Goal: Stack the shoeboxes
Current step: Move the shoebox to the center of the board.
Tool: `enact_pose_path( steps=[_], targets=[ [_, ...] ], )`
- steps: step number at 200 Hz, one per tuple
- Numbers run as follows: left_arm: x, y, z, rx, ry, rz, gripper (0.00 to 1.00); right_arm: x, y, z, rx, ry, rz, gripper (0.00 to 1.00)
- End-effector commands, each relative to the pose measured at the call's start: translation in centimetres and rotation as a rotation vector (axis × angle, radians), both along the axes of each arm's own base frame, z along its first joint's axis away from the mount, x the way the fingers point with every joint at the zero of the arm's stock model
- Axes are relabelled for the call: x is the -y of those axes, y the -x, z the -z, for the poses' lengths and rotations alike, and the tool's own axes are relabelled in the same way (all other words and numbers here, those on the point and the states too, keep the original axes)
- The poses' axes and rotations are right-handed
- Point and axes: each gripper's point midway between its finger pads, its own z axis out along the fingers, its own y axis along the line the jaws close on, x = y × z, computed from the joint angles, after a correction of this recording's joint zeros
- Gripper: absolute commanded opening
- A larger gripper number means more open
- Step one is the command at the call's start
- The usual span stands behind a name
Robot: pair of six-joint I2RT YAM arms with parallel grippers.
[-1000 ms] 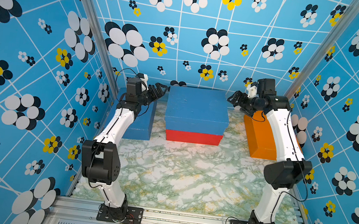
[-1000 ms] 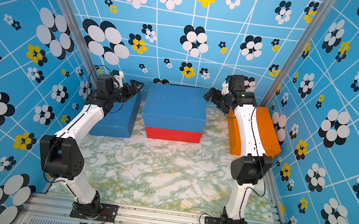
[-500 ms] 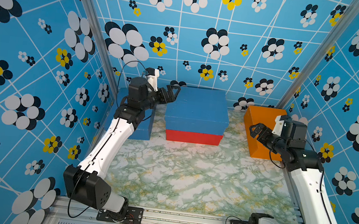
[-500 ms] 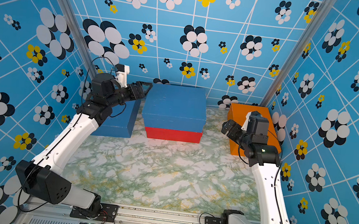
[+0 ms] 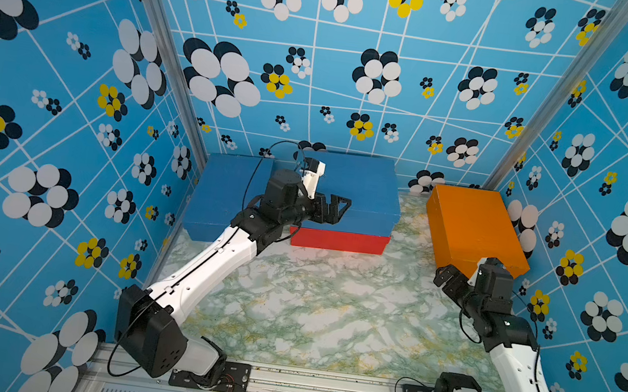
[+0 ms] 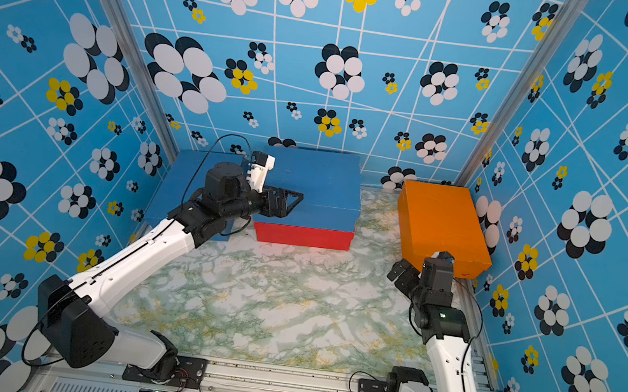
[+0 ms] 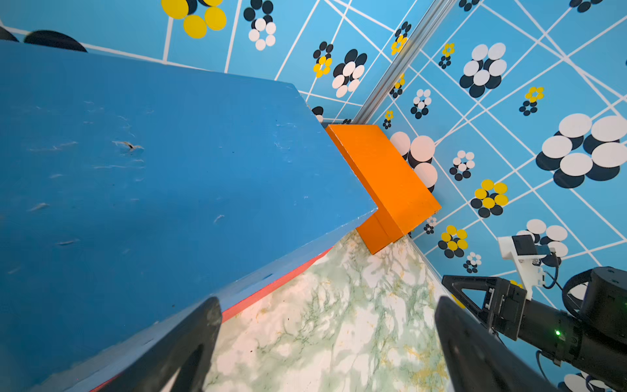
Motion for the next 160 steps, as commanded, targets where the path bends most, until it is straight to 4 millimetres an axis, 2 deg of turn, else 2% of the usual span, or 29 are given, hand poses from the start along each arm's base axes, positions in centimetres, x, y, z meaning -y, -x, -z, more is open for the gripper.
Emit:
enact_pose_path(
  steps=[1,27,53,77,104,132,160],
  targets=[
    [0.8,1.2,-1.8,0.080,0.033,0.038,1.00,2.1,-1.1,-1.3,0.127,0.012,0.132,0.99],
    [1.6,1.7,-1.3,0.080,0.026,0.055,1.00,3.5,-0.5,0.2,0.119,0.026,0.199,0.99],
    [1.8,1.8,-0.9,0.074,0.030,0.057,1.00,3.5,-0.5,1.9,0.071,-0.033,0.168,0.99],
    [1.9,2.0,-1.0,0.065,0.036,0.061,0.99,4.6,0.0,3.4,0.019,-0.087,0.201,0.99],
    [1.9,3.4,-1.8,0.091,0.024,0.071,1.00,5.2,-0.6,3.9,0.080,-0.190,0.208,0.99],
    [1.8,4.5,-1.9,0.104,0.023,0.071,1.00,6.1,-1.2,4.1,0.091,-0.217,0.230,0.99],
    [2.2,4.8,-1.6,0.092,0.020,0.081,1.00,8.1,-1.7,3.7,0.115,-0.261,0.287,0.98]
  ],
)
